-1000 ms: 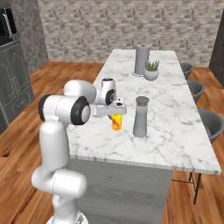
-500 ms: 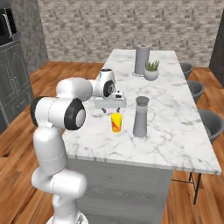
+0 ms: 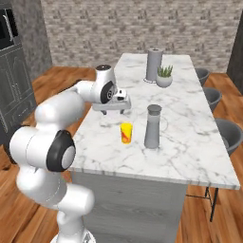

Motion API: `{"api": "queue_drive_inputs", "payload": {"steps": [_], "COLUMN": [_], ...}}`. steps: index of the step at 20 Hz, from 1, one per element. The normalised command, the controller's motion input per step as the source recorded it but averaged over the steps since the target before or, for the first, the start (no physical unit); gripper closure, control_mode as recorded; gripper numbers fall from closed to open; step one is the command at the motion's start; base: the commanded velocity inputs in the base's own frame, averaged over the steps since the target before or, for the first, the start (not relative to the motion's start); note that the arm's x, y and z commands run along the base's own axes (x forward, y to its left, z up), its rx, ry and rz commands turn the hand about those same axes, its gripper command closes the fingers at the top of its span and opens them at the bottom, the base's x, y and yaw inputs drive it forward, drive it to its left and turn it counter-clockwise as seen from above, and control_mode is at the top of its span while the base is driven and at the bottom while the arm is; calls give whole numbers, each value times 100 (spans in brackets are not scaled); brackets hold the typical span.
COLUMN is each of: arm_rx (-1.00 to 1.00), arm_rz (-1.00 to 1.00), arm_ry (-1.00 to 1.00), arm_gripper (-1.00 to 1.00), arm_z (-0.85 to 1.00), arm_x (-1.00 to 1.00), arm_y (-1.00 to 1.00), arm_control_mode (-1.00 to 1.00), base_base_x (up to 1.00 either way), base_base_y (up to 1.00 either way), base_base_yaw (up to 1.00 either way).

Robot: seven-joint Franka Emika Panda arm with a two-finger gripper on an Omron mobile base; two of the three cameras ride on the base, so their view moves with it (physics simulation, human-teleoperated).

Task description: Place the pitcher and cup on the dining counter for serving.

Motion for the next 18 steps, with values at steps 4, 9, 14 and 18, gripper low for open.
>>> {"api": "queue_drive_inputs", "payload": {"steps": [4,9,14,18], "arm_rx": [0,-1,-2,-3], "arm_rz": [0,0,0,0], "arm_ry": [-42,-41,-39,-33], "arm_gripper": [-100,-100,-100,-100], "arm_z": [2,-2,-10,-12], "arm_x": [-100,-100,-100,-100], "arm_y": [34,35,37,45], "arm_control_mode": [-100,-100,-100,-100], "base_base_x": [0,0,0,0], "base_base_y": [0,0,0,0], "base_base_yaw": [0,0,0,0]}}
